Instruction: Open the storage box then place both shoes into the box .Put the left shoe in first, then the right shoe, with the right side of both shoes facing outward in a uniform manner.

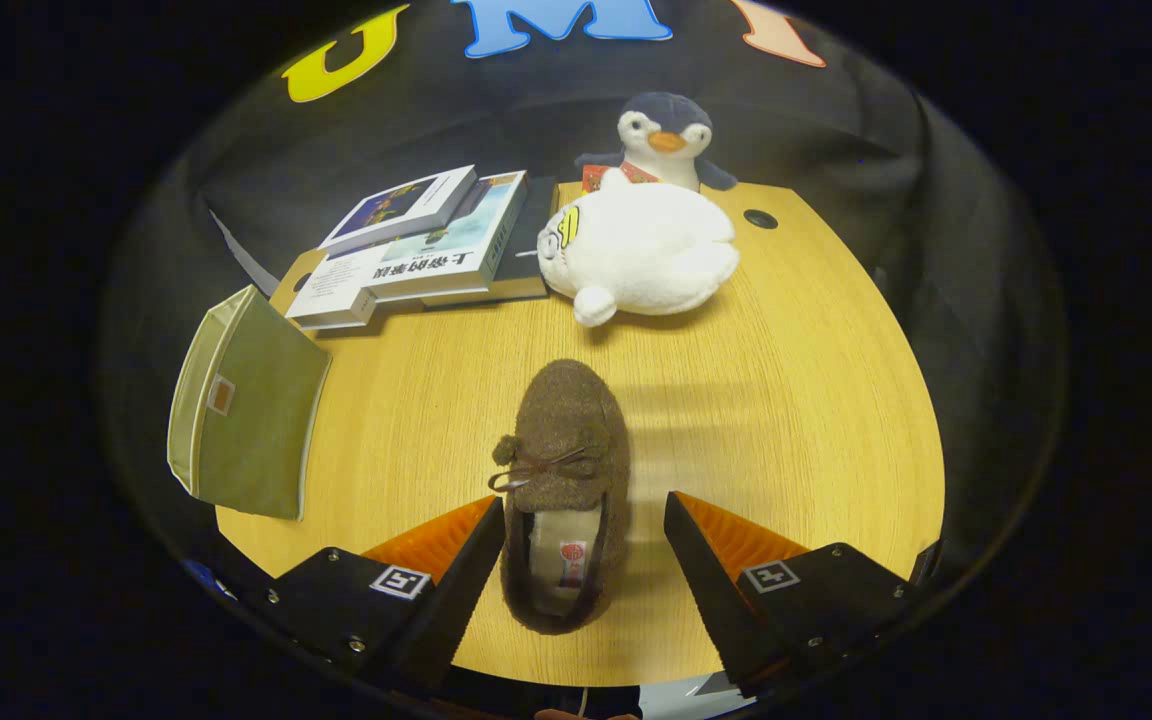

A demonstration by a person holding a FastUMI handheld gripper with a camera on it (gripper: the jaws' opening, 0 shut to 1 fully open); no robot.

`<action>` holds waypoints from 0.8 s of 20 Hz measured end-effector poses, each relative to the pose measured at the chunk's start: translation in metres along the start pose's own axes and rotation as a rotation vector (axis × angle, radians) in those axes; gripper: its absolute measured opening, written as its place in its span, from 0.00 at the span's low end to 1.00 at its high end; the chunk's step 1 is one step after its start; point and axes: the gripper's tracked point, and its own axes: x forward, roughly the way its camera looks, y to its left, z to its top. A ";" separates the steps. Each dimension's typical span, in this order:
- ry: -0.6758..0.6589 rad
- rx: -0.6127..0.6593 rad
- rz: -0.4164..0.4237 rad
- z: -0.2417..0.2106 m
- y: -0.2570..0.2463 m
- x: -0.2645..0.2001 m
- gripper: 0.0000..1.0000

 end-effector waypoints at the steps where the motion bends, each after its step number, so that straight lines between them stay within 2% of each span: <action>1: 0.019 -0.005 -0.013 -0.007 -0.004 0.005 0.98; 3: 0.062 -0.005 -0.049 -0.019 -0.012 0.018 0.97; 5: 0.093 0.001 -0.083 -0.023 -0.019 0.031 0.87; 7: 0.090 -0.017 -0.131 -0.016 -0.030 0.046 0.87; 8: 0.084 -0.025 -0.132 -0.012 -0.031 0.053 0.66; 9: 0.085 -0.026 -0.072 -0.012 -0.020 0.065 0.55; 11: 0.101 -0.029 -0.067 -0.009 -0.015 0.057 0.01; 12: 0.112 -0.055 -0.065 -0.011 -0.016 0.059 0.01; 16: 0.114 -0.009 0.022 -0.003 0.007 0.042 0.00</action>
